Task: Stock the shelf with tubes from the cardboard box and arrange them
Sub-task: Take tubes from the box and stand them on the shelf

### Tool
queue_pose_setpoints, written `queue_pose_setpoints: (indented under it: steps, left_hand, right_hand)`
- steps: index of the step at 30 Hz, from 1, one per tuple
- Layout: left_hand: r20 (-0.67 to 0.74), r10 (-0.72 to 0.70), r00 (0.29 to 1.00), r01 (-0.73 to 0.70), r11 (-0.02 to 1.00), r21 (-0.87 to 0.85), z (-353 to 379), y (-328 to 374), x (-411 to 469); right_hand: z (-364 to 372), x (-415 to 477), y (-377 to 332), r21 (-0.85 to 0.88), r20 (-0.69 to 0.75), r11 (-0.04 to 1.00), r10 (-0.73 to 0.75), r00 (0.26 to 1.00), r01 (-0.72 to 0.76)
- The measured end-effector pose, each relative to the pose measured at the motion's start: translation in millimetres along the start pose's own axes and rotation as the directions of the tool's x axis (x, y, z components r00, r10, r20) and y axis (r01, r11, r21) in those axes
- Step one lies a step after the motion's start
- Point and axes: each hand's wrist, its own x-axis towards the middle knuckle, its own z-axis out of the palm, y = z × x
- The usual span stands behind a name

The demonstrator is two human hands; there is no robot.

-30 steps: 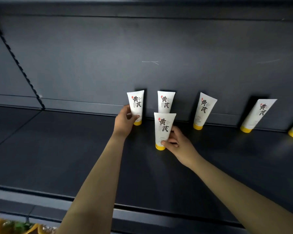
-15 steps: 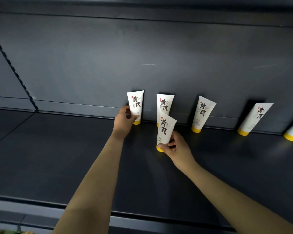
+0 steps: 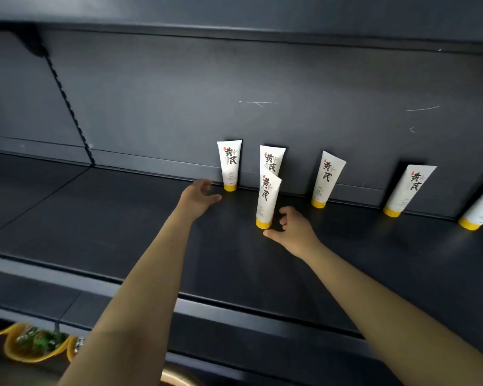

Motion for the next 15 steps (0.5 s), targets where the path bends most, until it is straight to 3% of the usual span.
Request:
queue_pose_setpoints:
  steps: [6, 11, 15]
  left_hand:
    - [0.157, -0.004, 0.988, -0.027, 0.98, 0.197, -19.3, 21.5, -75.0]
    - [0.232, -0.046, 0.972, -0.047, 0.924, 0.379, -20.7, 51.0, -159.5]
    - [0.243, -0.068, 0.968, -0.044, 0.902, 0.429, -13.5, 66.5, -243.0]
  right_hand:
    - [-47.4, -44.0, -1.8, -0.191, 0.207, 0.978, -0.047, 0.977, 0.087]
    - [-94.5, -98.7, -16.1, -0.35, 0.319, 0.912, -0.098, 0.943, 0.213]
    - [-115.3, -159.2, -17.5, -0.431, 0.405, 0.851, -0.116, 0.907, 0.301]
